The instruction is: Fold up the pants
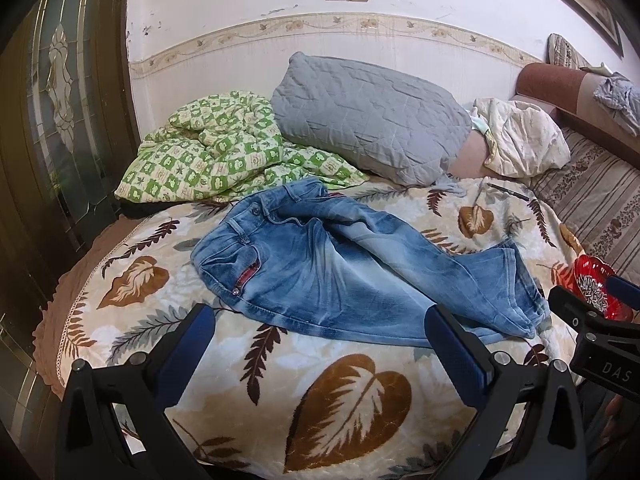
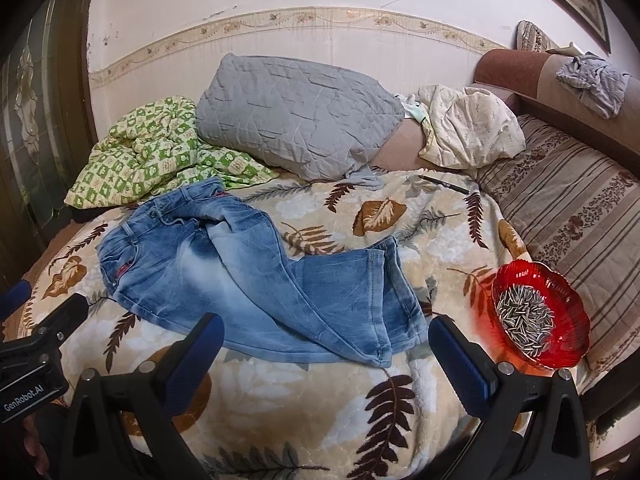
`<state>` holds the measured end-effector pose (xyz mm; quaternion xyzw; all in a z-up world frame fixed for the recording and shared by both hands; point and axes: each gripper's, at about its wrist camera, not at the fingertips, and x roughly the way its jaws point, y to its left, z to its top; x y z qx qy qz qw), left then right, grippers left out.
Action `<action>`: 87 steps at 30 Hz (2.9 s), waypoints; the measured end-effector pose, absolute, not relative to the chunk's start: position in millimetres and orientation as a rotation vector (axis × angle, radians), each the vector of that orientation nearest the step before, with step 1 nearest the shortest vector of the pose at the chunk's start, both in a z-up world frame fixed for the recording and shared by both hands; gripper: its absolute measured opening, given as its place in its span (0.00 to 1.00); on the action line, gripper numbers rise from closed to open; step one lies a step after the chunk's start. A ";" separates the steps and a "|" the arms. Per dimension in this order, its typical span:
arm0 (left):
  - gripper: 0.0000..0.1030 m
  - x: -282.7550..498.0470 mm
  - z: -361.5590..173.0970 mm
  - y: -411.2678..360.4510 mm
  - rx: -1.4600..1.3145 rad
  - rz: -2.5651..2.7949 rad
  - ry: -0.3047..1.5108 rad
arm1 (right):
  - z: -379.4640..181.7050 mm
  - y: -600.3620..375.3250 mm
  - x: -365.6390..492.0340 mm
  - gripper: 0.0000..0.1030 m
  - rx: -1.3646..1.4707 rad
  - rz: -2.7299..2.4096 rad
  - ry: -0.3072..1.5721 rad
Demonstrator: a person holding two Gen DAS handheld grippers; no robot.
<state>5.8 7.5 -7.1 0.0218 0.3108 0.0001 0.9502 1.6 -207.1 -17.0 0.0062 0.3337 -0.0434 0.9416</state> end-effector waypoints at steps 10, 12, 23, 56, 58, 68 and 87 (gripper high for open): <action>1.00 5.6 -8.4 4.8 0.055 0.006 0.637 | -18.2 -208.7 0.6 1.00 0.019 -0.097 0.683; 1.00 5.4 -8.2 5.6 0.055 0.004 0.637 | -19.0 -208.9 0.2 1.00 0.021 -0.096 0.683; 1.00 5.2 -10.6 2.6 0.053 0.004 0.648 | -19.5 -209.0 -0.6 1.00 0.018 -0.099 0.683; 1.00 3.3 -14.2 0.8 0.056 0.000 0.650 | -20.2 -209.5 -2.5 1.00 0.016 -0.104 0.684; 1.00 3.0 -15.7 0.3 0.058 -0.003 0.652 | -20.3 -209.7 -2.7 1.00 0.016 -0.104 0.684; 1.00 25.2 -21.7 -1.7 0.102 -0.048 0.639 | -21.2 -215.2 0.2 1.00 0.026 -0.087 0.694; 1.00 191.4 -91.0 -104.7 0.078 -0.514 1.121 | -75.0 -287.9 22.3 1.00 0.150 0.060 0.820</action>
